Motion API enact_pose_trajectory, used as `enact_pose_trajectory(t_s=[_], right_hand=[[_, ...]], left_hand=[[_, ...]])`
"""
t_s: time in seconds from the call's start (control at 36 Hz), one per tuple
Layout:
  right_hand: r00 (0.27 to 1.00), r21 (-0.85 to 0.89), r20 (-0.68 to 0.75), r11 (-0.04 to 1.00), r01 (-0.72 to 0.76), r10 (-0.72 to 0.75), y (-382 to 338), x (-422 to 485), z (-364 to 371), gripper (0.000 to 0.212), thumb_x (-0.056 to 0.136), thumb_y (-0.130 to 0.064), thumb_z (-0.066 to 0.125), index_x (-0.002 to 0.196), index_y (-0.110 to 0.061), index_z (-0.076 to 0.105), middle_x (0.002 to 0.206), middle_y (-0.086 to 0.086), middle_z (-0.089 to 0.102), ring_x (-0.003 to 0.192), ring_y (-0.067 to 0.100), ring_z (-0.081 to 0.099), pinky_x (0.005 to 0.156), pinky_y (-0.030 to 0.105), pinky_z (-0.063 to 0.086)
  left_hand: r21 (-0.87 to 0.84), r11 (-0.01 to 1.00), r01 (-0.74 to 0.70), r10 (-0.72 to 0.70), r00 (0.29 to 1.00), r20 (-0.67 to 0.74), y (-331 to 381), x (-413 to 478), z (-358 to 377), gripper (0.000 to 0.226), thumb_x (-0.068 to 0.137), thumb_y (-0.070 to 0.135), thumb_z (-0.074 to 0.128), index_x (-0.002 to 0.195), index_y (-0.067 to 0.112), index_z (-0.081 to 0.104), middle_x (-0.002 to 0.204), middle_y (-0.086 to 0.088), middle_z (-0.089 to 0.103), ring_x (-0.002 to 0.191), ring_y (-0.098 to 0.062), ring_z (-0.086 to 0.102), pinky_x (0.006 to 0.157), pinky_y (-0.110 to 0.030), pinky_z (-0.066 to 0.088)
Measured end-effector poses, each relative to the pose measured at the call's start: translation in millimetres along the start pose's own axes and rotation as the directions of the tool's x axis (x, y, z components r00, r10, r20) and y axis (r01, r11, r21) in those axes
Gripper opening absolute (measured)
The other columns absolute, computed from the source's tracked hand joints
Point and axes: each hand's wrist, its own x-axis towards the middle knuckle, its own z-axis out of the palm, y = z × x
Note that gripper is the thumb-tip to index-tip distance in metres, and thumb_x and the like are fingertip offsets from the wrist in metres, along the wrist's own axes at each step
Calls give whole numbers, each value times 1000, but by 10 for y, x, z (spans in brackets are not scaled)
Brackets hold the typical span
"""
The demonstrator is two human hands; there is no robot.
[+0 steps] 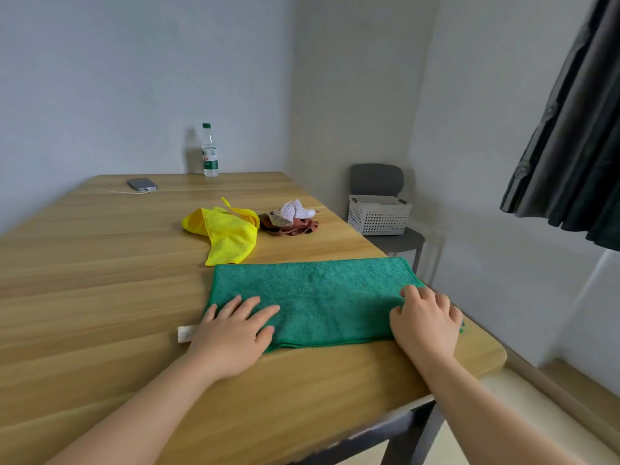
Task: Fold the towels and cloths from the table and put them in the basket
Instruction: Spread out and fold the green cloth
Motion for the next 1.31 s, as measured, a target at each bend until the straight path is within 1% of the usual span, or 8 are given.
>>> enact_pose_trajectory(t_s=[0.19,0.36,0.53,0.64,0.72,0.94,1.11,1.31], right_hand=[[949,106,142,949,-298,283,111,68,-20,51,86,-40,45,128,-12,41,141,14,35,130,33,28,108,42,20],[947,108,117,944,-312,300,96,94,-12,51,91,-48,39,128,-12,44,134,11,46,126,31,33,104,41,24],[907,204,111,884,-420,406,90,125,-22,37,93,-30,39,121,-8,44,131,16,48,123,34,35,103,43,24],[894,139,158,887,-441,419,98,137,-21,45,91,-37,44,124,-6,46,130,16,47,123,35,34,103,42,24],[893,126,165,889,-440,419,105,141,-21,44,89,-37,44,121,-7,51,126,15,48,120,35,35,101,42,25],[933,316,117,878,-360,340,102,87,-49,14,87,-16,44,100,-17,38,109,11,59,111,32,46,97,41,26],[926,503,87,786,-359,366,22,105,-132,56,85,-8,45,136,-23,27,100,8,59,101,32,54,101,45,33],[961,837,-6,528,-147,276,-543,244,-343,43,89,0,45,126,-21,40,103,7,55,73,17,50,62,29,41]], left_hand=[[-53,999,-7,3,996,-86,84,77,-14,44,99,46,22,143,49,18,156,15,9,144,-12,5,115,-37,8],[-134,989,-63,36,980,-194,-27,-35,-31,37,96,47,36,132,44,42,143,23,34,136,-3,25,108,-30,19],[-84,994,75,-100,937,-335,-88,-22,-85,16,93,49,39,88,34,44,100,18,51,111,-8,48,91,-28,31],[-150,989,-14,-38,941,-337,-130,36,-13,17,96,22,41,105,36,46,135,18,43,133,-8,32,106,-30,26],[-231,967,-112,40,955,-294,-91,45,7,39,94,5,36,111,39,44,148,14,33,141,-6,20,113,-29,18],[-251,967,-47,-29,956,-291,-116,50,-13,33,96,27,40,126,38,48,137,21,45,130,-3,37,107,-30,26],[-302,949,93,-168,958,-232,-240,67,-29,35,93,45,44,127,40,46,141,19,39,134,-8,31,111,-38,22],[-540,838,76,-228,949,-220,-270,113,-69,19,88,32,58,106,39,56,116,19,54,113,-20,54,96,-34,40]])
